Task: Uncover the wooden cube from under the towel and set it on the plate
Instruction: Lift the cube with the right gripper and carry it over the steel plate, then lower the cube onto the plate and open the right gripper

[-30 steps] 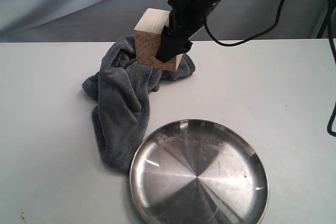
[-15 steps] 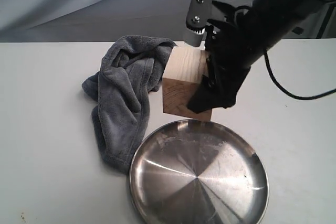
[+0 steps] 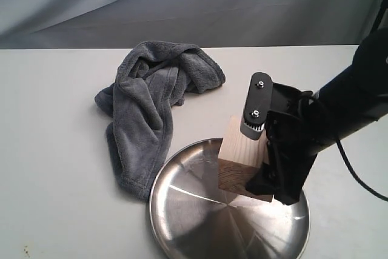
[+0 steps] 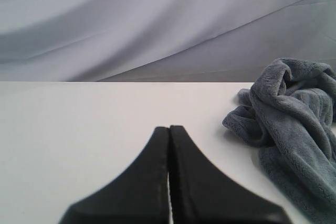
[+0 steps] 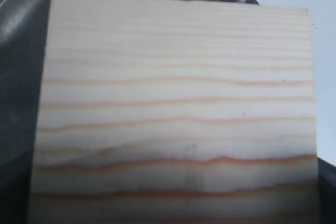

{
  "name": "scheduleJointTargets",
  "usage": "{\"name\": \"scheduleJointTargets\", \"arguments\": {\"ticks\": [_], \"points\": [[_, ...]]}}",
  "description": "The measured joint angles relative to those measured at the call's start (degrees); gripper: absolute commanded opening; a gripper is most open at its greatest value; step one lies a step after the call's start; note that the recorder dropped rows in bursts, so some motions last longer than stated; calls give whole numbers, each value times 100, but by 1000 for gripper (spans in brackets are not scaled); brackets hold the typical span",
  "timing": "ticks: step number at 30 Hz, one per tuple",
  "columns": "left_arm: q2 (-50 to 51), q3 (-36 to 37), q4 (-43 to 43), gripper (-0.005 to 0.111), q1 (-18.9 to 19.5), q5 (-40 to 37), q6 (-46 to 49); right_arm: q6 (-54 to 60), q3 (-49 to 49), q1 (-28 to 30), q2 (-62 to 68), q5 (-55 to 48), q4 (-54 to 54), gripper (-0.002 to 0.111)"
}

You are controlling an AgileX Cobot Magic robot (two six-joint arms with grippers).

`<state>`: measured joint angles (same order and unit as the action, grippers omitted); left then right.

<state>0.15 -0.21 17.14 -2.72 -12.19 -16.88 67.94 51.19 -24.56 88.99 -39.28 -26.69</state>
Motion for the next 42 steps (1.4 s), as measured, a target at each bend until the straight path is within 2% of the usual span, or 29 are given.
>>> {"name": "scheduleJointTargets", "arguments": {"ticks": [8,17,22,27,42], "points": [[0,0,0,0,0,0,0,147,-204,0,157,460,-176,0],[0,0,0,0,0,0,0,907,-204,0,919,605,-798,0],[0,0,0,0,0,0,0,1080,-204,0,1077,1017,-910,0],[0,0,0,0,0,0,0,1734,-204,0,1380,1123,-1369,0],[0,0,0,0,0,0,0,1781,-204,0,1406,1099,-1630,0]]}}
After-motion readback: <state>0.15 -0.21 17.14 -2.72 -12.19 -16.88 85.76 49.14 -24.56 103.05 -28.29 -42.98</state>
